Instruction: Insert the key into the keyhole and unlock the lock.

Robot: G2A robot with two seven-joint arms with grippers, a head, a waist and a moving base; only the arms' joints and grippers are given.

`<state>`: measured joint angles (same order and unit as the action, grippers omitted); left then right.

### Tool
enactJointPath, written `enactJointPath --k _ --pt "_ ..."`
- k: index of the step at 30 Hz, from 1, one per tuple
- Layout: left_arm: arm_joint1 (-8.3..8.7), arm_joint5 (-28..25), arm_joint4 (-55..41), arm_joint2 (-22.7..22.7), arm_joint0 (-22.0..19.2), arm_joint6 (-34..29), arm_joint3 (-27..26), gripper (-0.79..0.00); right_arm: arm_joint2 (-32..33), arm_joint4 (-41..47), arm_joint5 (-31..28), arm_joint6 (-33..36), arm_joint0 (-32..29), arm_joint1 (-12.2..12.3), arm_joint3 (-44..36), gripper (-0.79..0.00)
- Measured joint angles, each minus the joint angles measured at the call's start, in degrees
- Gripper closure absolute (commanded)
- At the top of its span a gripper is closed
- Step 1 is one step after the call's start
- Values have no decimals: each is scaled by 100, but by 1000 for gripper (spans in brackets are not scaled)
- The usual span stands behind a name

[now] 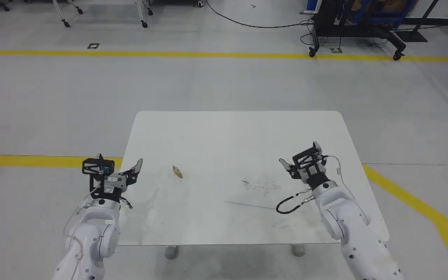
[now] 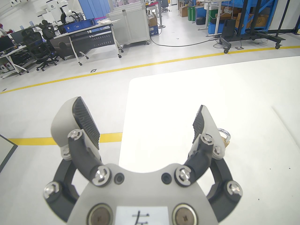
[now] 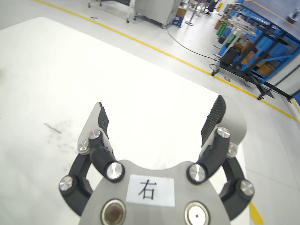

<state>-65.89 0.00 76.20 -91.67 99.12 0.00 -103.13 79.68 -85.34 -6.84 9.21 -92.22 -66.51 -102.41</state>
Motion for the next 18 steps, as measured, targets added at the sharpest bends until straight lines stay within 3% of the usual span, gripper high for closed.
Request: enactJointPath --k 12,18 --pt "0 0 0 0 0 0 0 -785 -110 -23 -5 52 77 -9 71 -785" --pt "0 0 0 0 0 0 0 -785 -1033 221 -1570 321 910 -92 830 -785"
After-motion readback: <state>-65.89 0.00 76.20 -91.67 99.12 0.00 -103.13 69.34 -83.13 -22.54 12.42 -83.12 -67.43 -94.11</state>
